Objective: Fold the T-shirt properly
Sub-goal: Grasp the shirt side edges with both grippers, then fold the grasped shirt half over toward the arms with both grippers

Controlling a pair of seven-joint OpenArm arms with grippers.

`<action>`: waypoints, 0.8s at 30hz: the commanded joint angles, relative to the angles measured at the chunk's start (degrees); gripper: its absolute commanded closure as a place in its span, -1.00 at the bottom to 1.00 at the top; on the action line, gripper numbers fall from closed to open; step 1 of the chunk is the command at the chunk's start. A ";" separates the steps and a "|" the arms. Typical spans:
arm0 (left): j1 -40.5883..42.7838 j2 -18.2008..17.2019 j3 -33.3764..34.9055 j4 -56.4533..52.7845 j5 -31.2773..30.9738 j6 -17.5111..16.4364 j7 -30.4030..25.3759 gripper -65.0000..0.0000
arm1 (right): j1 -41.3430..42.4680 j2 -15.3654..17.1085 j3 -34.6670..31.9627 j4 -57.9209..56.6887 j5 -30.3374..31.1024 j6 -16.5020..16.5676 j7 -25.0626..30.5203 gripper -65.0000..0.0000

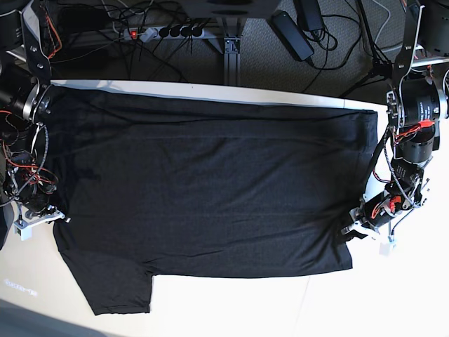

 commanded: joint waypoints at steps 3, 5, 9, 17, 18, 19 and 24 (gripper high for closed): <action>-0.92 -2.75 0.04 0.22 -1.84 -1.37 -0.04 1.00 | 1.05 1.46 -0.04 1.46 -0.48 1.75 -1.16 1.00; -0.90 -3.54 0.04 0.63 -3.48 -1.37 -0.02 1.00 | 1.05 1.75 -0.04 2.23 1.33 2.16 -1.18 1.00; -0.87 -4.61 0.04 2.10 -6.80 -1.37 0.90 1.00 | 0.83 2.10 -0.04 5.46 4.76 3.87 -5.14 1.00; -0.68 -5.88 0.04 8.37 -16.85 -1.37 13.75 1.00 | -5.75 4.72 -0.04 16.48 12.92 4.87 -10.47 1.00; -0.33 -6.21 0.04 9.42 -18.05 -1.37 15.13 1.00 | -6.78 5.14 -0.04 17.66 13.81 4.90 -11.21 1.00; 0.24 -6.54 0.04 10.54 -19.26 -1.37 16.20 1.00 | -7.98 5.66 -0.04 18.69 14.91 4.90 -11.91 1.00; 5.49 -8.74 0.04 16.98 -23.17 -1.37 19.65 1.00 | -14.21 8.96 -0.02 22.53 18.75 4.92 -12.15 1.00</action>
